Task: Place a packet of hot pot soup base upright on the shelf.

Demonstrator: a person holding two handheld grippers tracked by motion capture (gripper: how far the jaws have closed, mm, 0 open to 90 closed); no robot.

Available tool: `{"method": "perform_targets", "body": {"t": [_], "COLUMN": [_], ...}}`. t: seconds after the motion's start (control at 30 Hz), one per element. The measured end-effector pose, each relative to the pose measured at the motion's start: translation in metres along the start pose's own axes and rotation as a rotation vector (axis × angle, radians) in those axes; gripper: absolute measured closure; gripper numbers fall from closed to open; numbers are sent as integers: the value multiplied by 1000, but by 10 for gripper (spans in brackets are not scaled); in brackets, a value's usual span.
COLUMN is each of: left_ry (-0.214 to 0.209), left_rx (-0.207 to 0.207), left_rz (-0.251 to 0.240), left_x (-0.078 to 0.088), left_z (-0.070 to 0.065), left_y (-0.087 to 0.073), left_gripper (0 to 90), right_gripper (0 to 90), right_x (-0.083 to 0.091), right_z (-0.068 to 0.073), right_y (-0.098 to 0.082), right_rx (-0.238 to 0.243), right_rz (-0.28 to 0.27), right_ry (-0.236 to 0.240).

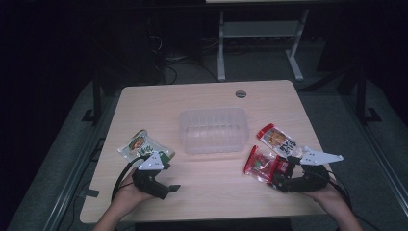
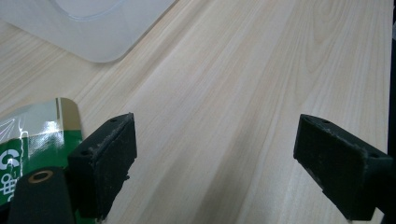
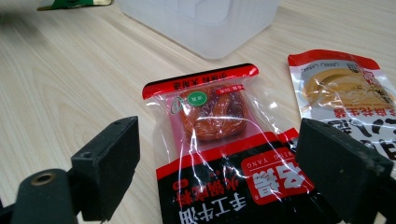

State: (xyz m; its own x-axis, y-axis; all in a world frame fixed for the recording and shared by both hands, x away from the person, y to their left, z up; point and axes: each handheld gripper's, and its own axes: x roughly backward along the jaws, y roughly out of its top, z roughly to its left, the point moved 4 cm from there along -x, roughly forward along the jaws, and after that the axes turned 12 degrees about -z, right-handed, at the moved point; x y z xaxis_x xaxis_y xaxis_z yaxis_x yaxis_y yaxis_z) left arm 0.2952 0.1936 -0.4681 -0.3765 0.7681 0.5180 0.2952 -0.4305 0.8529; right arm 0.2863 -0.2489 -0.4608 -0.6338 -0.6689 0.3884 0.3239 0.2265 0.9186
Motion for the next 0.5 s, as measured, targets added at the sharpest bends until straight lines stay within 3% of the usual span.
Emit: {"method": "perform_targets", "body": {"t": [0.33, 0.5], "left_ry": [15, 14], "left_rx": [9, 18], "left_rz": [-18, -19], "left_x": [2, 5], "left_z": [1, 1], "left_y": [2, 0], "left_gripper": [129, 130], "right_gripper": [136, 190], "right_x": [-3, -5], "right_z": [1, -1], "right_y": [2, 5], "right_rx": [9, -2], "right_rz": [7, 22], "right_ry": [9, 1]}}
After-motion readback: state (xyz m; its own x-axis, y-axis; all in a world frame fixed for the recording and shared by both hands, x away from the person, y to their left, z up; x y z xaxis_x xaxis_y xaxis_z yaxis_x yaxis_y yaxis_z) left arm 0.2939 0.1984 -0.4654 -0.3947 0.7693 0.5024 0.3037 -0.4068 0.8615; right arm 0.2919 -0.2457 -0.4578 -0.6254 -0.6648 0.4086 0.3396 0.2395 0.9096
